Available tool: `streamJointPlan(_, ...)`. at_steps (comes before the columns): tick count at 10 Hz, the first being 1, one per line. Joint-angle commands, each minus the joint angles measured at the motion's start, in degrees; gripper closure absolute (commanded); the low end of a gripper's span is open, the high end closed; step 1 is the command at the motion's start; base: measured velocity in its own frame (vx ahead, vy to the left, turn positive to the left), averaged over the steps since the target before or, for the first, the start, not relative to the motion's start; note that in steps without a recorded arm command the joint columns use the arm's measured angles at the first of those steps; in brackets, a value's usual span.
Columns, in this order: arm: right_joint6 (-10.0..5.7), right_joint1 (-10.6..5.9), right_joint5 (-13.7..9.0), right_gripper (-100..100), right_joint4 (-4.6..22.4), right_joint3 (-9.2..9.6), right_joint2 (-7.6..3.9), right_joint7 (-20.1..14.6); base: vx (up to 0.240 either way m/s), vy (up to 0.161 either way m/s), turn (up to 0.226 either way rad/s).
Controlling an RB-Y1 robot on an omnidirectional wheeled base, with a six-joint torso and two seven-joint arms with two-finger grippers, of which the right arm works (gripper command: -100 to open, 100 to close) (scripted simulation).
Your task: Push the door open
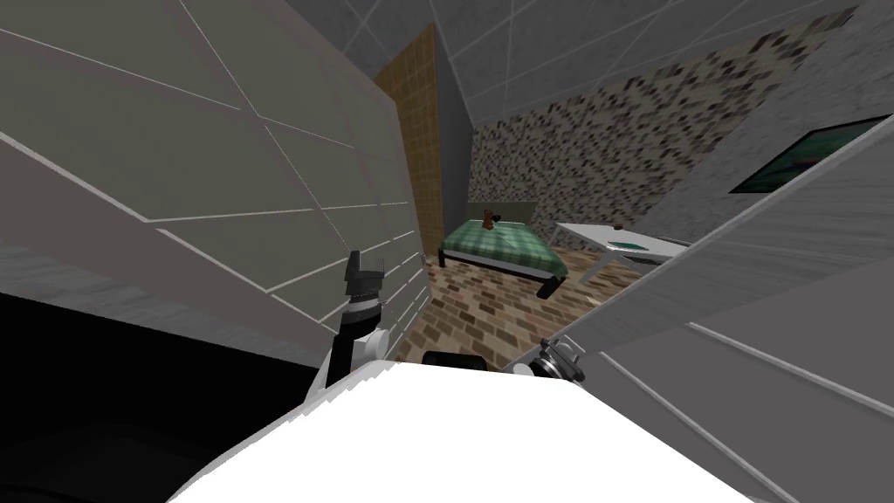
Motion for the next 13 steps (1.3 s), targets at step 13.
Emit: streamJointPlan(13,-2.86,1.74,-6.7,100,-0.6,-6.28,-0.66,1.4,0.146,-0.112,-0.041)
